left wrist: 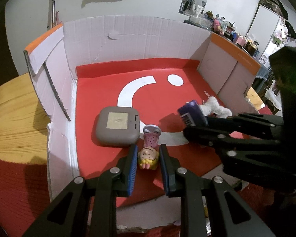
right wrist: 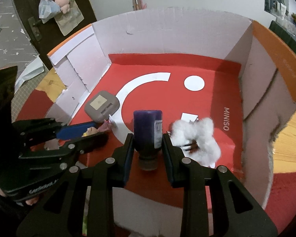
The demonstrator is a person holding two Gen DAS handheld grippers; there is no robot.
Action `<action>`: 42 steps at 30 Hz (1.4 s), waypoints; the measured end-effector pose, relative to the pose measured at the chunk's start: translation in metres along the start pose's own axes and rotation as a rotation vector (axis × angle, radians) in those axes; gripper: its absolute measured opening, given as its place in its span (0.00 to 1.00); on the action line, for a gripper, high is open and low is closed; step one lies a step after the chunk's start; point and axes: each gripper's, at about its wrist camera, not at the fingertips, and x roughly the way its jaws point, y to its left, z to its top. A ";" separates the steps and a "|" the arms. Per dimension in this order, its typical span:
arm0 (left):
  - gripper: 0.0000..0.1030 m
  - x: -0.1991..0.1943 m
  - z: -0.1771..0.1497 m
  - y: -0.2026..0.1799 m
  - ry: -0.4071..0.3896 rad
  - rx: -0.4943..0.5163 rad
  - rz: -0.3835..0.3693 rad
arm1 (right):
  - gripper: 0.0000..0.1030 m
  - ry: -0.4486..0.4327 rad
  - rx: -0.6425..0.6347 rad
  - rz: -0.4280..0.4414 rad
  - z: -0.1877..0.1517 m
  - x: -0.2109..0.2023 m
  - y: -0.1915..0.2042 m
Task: Organize objects
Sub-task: 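Open the right tool to release the blue bottle while the left tool releases the doll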
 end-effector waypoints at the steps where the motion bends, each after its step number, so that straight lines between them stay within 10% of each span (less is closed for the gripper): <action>1: 0.22 0.000 0.000 0.000 0.000 0.000 0.000 | 0.26 0.004 0.000 0.000 0.000 0.003 0.000; 27: 0.23 0.000 0.003 -0.003 -0.004 0.007 0.005 | 0.26 -0.002 -0.003 0.013 -0.002 0.003 0.000; 42: 0.41 -0.007 0.001 -0.006 -0.029 0.013 0.013 | 0.40 -0.019 -0.006 -0.001 -0.006 -0.009 0.002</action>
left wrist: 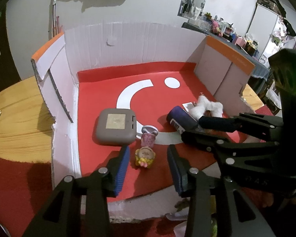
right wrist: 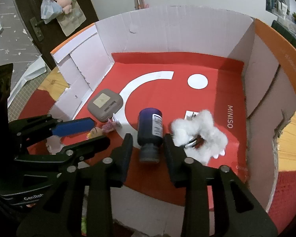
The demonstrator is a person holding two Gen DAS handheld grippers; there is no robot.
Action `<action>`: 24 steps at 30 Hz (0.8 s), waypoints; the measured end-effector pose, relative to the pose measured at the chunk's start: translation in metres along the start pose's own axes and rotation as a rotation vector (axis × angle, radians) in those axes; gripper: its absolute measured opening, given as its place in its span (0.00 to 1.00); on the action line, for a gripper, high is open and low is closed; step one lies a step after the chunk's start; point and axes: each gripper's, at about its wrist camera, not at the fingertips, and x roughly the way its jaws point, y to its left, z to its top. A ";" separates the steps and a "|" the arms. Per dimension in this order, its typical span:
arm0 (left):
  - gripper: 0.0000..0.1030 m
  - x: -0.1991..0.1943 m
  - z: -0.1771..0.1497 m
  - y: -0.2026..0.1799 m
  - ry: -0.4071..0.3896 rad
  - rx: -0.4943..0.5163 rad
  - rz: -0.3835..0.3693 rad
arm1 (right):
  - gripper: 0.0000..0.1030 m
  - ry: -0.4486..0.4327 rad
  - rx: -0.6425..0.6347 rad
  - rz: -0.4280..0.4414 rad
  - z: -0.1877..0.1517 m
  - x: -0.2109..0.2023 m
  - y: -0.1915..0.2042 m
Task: Organize objects
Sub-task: 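Open the right tool to release the blue bottle while the left tool releases the doll, then withdraw both tools from the box toward the objects on the cloth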
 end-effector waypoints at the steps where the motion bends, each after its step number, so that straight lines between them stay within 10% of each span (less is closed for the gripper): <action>1: 0.41 -0.001 -0.001 -0.001 -0.002 0.000 0.000 | 0.43 -0.004 -0.001 -0.008 -0.001 -0.002 -0.001; 24: 0.50 -0.029 -0.015 -0.009 -0.043 0.005 0.015 | 0.62 -0.057 0.017 -0.018 -0.017 -0.041 0.004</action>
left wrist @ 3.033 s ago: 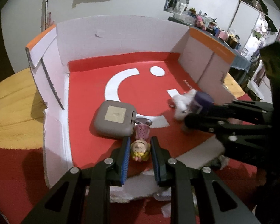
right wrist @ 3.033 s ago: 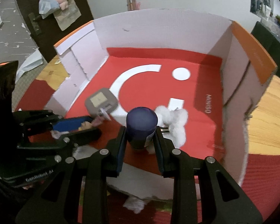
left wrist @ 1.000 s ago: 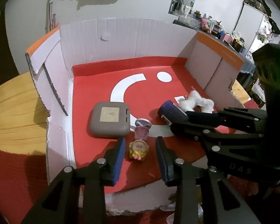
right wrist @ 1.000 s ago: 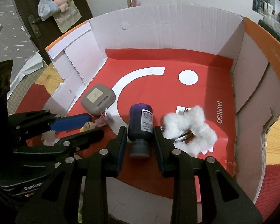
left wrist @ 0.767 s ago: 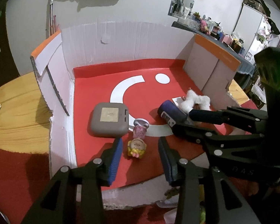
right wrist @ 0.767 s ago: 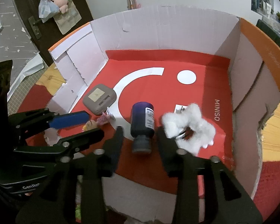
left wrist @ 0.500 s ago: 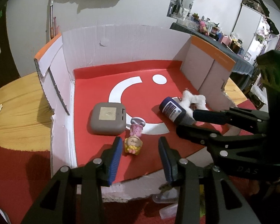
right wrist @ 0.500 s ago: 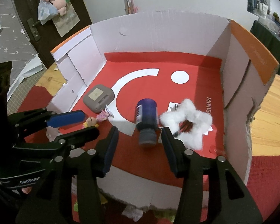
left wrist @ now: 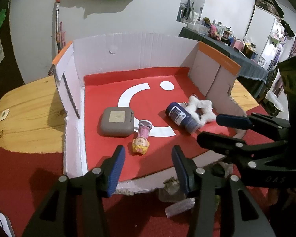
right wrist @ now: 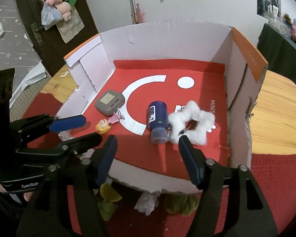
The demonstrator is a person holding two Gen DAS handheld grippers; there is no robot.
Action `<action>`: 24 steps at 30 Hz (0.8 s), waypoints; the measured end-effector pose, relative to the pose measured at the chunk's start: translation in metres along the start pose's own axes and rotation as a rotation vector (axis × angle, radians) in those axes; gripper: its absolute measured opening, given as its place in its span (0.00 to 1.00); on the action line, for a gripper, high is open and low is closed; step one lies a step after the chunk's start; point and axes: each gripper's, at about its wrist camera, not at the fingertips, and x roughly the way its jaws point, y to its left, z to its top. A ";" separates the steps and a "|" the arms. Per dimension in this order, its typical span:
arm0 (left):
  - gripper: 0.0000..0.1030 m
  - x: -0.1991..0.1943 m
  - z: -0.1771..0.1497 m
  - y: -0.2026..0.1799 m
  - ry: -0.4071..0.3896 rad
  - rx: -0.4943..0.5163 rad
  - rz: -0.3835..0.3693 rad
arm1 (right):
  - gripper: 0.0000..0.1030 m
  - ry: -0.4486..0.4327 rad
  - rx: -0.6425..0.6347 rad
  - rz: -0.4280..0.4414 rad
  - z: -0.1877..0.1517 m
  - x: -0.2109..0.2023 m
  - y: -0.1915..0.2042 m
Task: Organize objects
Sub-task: 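Withdraw both tools from the box toward the objects on the cloth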
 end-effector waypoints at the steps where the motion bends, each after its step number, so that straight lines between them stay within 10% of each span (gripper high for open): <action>1: 0.50 -0.002 -0.001 0.000 -0.002 -0.001 0.000 | 0.62 -0.002 0.000 -0.001 -0.001 -0.002 0.000; 24: 0.76 -0.039 -0.018 0.000 -0.062 -0.013 0.020 | 0.82 -0.061 0.001 -0.016 -0.017 -0.044 0.015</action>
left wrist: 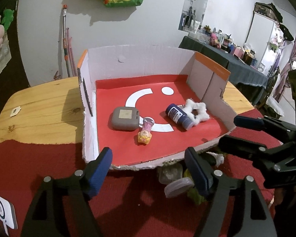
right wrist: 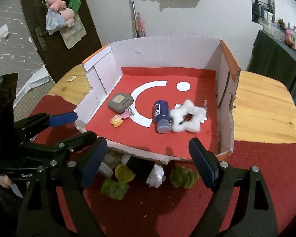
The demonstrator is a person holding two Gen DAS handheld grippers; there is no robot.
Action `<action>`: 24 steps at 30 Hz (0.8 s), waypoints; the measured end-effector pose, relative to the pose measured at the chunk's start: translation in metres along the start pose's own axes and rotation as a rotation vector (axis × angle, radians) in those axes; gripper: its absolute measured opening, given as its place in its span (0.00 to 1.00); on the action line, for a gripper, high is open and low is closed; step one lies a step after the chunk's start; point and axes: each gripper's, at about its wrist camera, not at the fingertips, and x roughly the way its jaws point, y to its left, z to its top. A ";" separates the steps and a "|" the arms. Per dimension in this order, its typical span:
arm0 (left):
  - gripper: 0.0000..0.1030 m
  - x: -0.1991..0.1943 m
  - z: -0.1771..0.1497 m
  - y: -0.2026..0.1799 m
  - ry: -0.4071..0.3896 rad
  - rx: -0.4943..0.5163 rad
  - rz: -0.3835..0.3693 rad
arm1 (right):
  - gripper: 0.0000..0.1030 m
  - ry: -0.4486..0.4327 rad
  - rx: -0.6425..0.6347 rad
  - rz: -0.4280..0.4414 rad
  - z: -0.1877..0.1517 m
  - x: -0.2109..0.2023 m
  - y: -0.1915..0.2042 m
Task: Organize objects
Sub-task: 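Withdraw both tools from the box toward the objects on the cloth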
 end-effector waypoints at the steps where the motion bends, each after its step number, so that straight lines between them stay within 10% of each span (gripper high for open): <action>1: 0.77 -0.002 -0.001 0.000 -0.002 0.000 0.002 | 0.82 -0.003 0.003 0.000 -0.001 -0.002 0.000; 24: 1.00 -0.033 -0.022 -0.006 -0.049 0.000 0.080 | 0.94 -0.045 0.003 -0.005 -0.028 -0.041 0.016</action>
